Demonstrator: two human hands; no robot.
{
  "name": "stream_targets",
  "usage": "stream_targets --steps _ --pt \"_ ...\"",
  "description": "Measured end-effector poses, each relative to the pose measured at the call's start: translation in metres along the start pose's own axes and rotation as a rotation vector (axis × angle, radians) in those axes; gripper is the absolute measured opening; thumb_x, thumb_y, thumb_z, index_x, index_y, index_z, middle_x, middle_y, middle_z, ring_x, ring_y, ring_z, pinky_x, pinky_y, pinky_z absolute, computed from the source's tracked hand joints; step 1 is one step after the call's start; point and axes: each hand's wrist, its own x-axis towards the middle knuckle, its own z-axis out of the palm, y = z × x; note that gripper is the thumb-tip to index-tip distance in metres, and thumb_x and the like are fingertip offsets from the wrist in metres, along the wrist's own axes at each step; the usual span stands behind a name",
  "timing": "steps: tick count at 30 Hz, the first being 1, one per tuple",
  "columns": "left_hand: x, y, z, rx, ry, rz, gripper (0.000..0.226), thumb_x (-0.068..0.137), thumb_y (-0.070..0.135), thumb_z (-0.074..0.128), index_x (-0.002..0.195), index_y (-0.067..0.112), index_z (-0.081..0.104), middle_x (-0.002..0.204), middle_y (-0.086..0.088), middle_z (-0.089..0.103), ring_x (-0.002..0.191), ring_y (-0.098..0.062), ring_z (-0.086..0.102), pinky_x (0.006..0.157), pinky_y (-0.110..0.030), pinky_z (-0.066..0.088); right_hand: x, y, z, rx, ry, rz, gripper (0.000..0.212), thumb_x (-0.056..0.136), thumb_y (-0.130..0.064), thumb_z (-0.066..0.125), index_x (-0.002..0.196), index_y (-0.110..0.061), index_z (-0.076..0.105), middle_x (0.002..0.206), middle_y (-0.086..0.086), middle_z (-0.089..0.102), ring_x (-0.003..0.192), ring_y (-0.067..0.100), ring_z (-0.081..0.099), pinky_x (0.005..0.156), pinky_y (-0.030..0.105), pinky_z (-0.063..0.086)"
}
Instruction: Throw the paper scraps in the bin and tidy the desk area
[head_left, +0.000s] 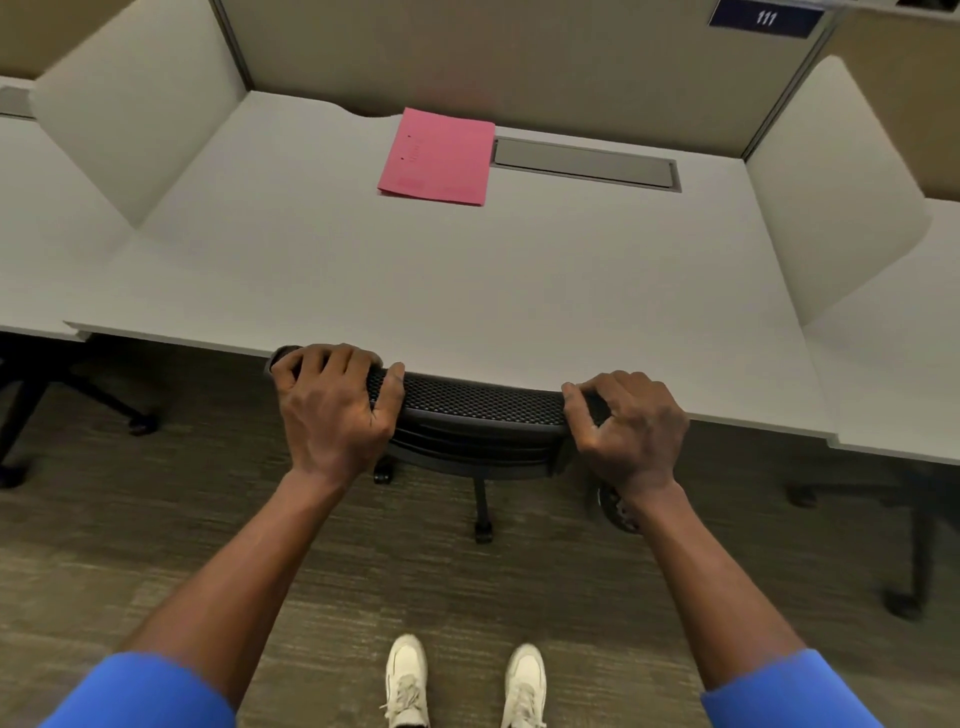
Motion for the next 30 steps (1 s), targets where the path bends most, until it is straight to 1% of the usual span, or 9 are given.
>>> stream_targets --steps 4,7,12,16,18,21,25,27,30 --pt "0.001 0.001 0.001 0.008 0.024 -0.004 0.052 0.105 0.06 0.035 0.098 0.025 0.072 0.097 0.003 0.076 0.101 -0.023 0.063 0.096 -0.046 0.035 0.002 -0.001 -0.002 0.02 -0.015 -0.005 0.05 0.1 -0.059 0.049 0.074 -0.023 0.073 0.068 -0.006 0.07 0.065 0.017 0.061 0.06 0.029 0.03" --pt "0.0 0.0 0.003 -0.001 0.036 -0.004 0.051 0.105 0.06 0.035 0.098 0.025 0.072 0.096 0.004 0.076 0.1 -0.023 0.062 0.095 -0.045 0.035 0.002 -0.001 -0.003 0.028 -0.03 -0.007 0.044 0.098 -0.054 0.056 0.074 -0.022 0.074 0.069 -0.005 0.071 0.066 0.019 0.063 0.059 0.03 0.036" --pt "0.001 0.001 0.002 0.003 0.026 -0.006 0.052 0.106 0.06 0.033 0.098 0.026 0.071 0.096 0.004 0.075 0.1 -0.022 0.062 0.095 -0.045 0.034 0.002 -0.004 -0.007 0.034 -0.061 0.001 0.04 0.096 -0.053 0.059 0.075 -0.022 0.074 0.069 -0.005 0.071 0.066 0.018 0.063 0.059 0.029 0.037" --pt "0.001 0.001 -0.001 0.006 -0.001 0.005 0.055 0.105 0.061 0.03 0.099 0.026 0.071 0.098 0.003 0.075 0.102 -0.024 0.062 0.095 -0.046 0.035 0.003 -0.004 -0.011 0.029 -0.121 0.016 0.045 0.096 -0.06 0.056 0.08 -0.023 0.075 0.073 -0.005 0.072 0.07 0.018 0.064 0.061 0.027 0.035" --pt "0.003 0.002 -0.005 0.009 -0.027 0.008 0.059 0.105 0.064 0.027 0.1 0.026 0.072 0.1 0.004 0.076 0.103 -0.024 0.063 0.096 -0.046 0.035 0.004 -0.004 -0.013 0.022 -0.15 0.016 0.051 0.095 -0.068 0.053 0.088 -0.023 0.076 0.081 -0.004 0.074 0.075 0.018 0.067 0.063 0.027 0.041" --pt "0.002 0.002 -0.013 0.023 -0.09 0.025 0.067 0.103 0.072 0.023 0.105 0.027 0.072 0.107 0.004 0.076 0.108 -0.024 0.063 0.098 -0.045 0.035 0.006 -0.004 -0.02 0.03 -0.219 0.032 0.068 0.091 -0.083 0.048 0.108 -0.023 0.072 0.106 -0.002 0.076 0.097 0.019 0.069 0.075 0.034 0.056" --pt "0.009 -0.001 -0.023 -0.02 -0.224 0.034 0.085 0.096 0.086 0.021 0.126 0.02 0.065 0.13 -0.003 0.069 0.126 -0.026 0.059 0.109 -0.051 0.042 0.013 -0.003 -0.032 0.05 -0.277 0.05 0.089 0.082 -0.096 0.042 0.131 -0.024 0.06 0.134 0.0 0.065 0.126 0.021 0.058 0.101 0.042 0.052" --pt "0.016 -0.001 -0.032 -0.032 -0.307 0.056 0.099 0.09 0.093 0.019 0.141 0.017 0.056 0.15 -0.009 0.057 0.145 -0.029 0.048 0.121 -0.053 0.038 0.021 -0.001 -0.039 0.07 -0.294 0.041 0.096 0.08 -0.098 0.041 0.138 -0.023 0.054 0.142 0.003 0.06 0.135 0.023 0.054 0.11 0.046 0.049" --pt "0.032 0.002 -0.052 -0.064 -0.342 0.079 0.113 0.084 0.099 0.017 0.157 0.016 0.039 0.172 -0.012 0.028 0.164 -0.029 0.019 0.134 -0.052 0.019 0.038 -0.003 -0.052 0.075 -0.303 0.033 0.104 0.077 -0.099 0.04 0.15 -0.024 0.043 0.158 0.008 0.047 0.149 0.027 0.042 0.119 0.05 0.04"
